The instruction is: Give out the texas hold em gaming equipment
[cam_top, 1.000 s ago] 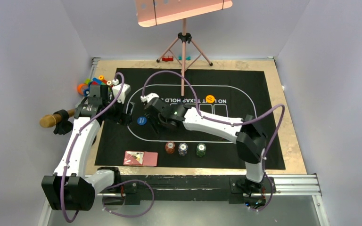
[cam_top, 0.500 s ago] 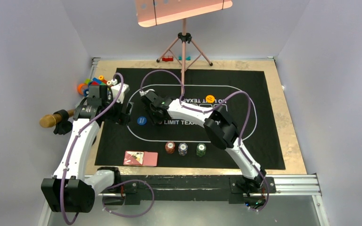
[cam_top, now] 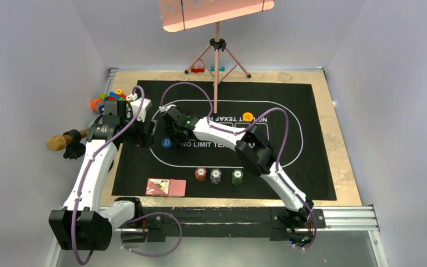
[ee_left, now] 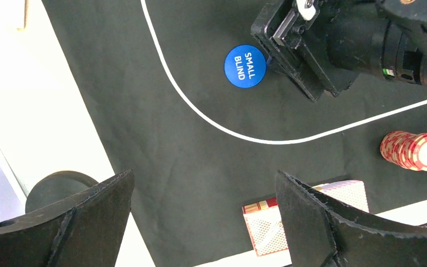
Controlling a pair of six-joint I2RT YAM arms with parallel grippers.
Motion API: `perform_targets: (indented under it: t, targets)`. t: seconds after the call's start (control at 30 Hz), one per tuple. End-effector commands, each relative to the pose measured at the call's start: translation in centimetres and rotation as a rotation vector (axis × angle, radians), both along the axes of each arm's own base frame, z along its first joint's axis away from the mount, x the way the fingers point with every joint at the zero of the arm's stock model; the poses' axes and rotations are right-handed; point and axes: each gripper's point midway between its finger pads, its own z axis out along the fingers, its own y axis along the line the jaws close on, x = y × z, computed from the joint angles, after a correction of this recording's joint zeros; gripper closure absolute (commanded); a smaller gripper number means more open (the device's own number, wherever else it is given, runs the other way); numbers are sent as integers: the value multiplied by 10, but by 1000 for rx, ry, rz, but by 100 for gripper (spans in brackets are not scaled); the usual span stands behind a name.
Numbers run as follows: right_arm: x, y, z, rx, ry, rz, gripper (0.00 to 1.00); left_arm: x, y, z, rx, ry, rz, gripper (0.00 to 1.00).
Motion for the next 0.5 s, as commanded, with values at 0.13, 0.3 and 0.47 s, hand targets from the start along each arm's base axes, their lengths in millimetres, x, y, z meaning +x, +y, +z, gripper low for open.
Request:
perform_targets:
  t: [0.13,0.3,0.47]
  targets:
    - [2,11,4,44,-4,-6,89,5,-1,13,-20,-30,14,0]
    - [0,6,3,31,-2,-9,55,4,-1,15,-23,-31,17,0]
    - [3,3,14,34,-28,-17,40,4,-2,16,-28,-32,17,0]
